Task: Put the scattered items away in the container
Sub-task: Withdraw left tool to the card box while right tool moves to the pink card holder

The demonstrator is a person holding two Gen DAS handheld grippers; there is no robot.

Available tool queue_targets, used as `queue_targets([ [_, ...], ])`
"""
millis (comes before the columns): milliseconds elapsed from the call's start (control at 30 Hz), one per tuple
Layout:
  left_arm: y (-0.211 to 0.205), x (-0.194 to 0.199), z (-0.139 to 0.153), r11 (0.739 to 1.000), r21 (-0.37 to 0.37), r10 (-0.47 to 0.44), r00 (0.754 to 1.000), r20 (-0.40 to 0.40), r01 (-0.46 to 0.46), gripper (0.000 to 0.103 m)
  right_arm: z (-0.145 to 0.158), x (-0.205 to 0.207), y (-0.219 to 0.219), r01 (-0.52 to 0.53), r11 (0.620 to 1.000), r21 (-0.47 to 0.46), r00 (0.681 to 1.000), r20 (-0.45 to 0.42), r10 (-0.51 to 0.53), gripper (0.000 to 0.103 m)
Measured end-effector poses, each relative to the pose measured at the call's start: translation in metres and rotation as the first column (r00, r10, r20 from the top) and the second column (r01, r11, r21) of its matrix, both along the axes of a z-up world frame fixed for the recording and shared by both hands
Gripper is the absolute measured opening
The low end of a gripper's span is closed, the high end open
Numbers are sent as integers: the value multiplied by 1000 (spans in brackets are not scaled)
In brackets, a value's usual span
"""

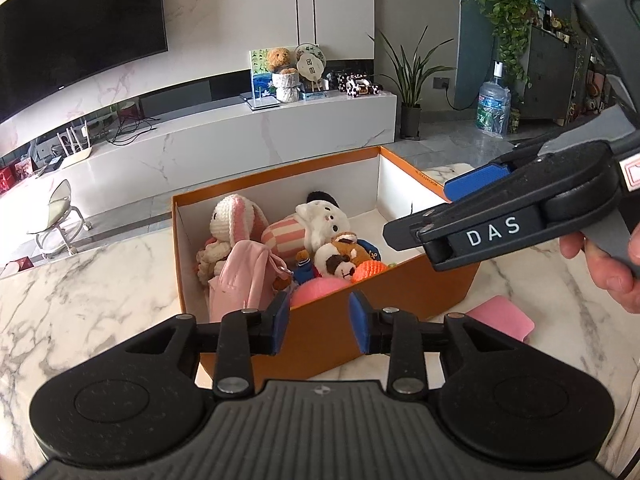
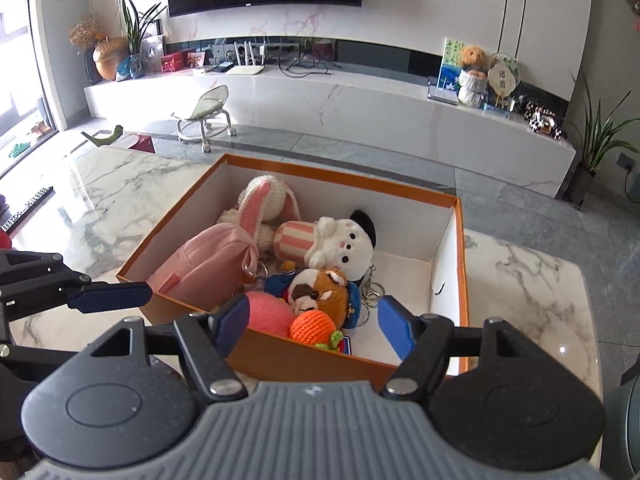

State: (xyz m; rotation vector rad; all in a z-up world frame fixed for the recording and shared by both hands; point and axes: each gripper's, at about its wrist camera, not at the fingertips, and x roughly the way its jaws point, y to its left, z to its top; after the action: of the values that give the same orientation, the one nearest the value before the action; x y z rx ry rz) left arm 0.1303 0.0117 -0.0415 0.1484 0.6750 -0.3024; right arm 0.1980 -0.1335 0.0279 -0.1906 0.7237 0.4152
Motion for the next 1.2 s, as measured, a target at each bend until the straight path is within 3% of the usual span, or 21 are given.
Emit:
queue_targets([
  [67, 2, -8, 0, 1000, -6, 9, 1000, 4, -9, 52, 2, -17, -1, 15, 1000, 6, 999, 46, -15, 73],
  [267, 9, -31, -7, 998, -18, 61, 998, -3, -61, 53, -8, -66, -9, 90, 994, 58, 991, 93, -95, 73],
  [500, 21, -50, -27, 989, -47, 139, 990, -31, -141, 54, -37, -103, -24, 216, 972, 95, 974, 47, -221, 73],
  [800, 24, -68, -57, 975, -60, 210, 977, -44, -212, 54, -77, -128, -22, 305, 952, -3, 950, 78, -304, 73],
  [867, 25, -69, -63, 971, -75, 223, 973, -53, -227, 59, -86, -129, -22, 311, 950, -23, 949, 68, -309, 73],
  [933, 27, -69, -69, 967, -85, 237, 969, -64, -242, 75, -95, -130, -22, 315, 948, -38, 949, 50, -313, 74],
  [1000, 28, -66, -73, 958, -61, 276, 959, -69, -280, 75, -102, -128, -25, 314, 949, -36, 949, 33, -313, 82],
  [1200, 30, -53, -86, 937, 18, 350, 932, -93, -350, 76, -114, -116, -28, 314, 948, -53, 949, 24, -313, 85],
])
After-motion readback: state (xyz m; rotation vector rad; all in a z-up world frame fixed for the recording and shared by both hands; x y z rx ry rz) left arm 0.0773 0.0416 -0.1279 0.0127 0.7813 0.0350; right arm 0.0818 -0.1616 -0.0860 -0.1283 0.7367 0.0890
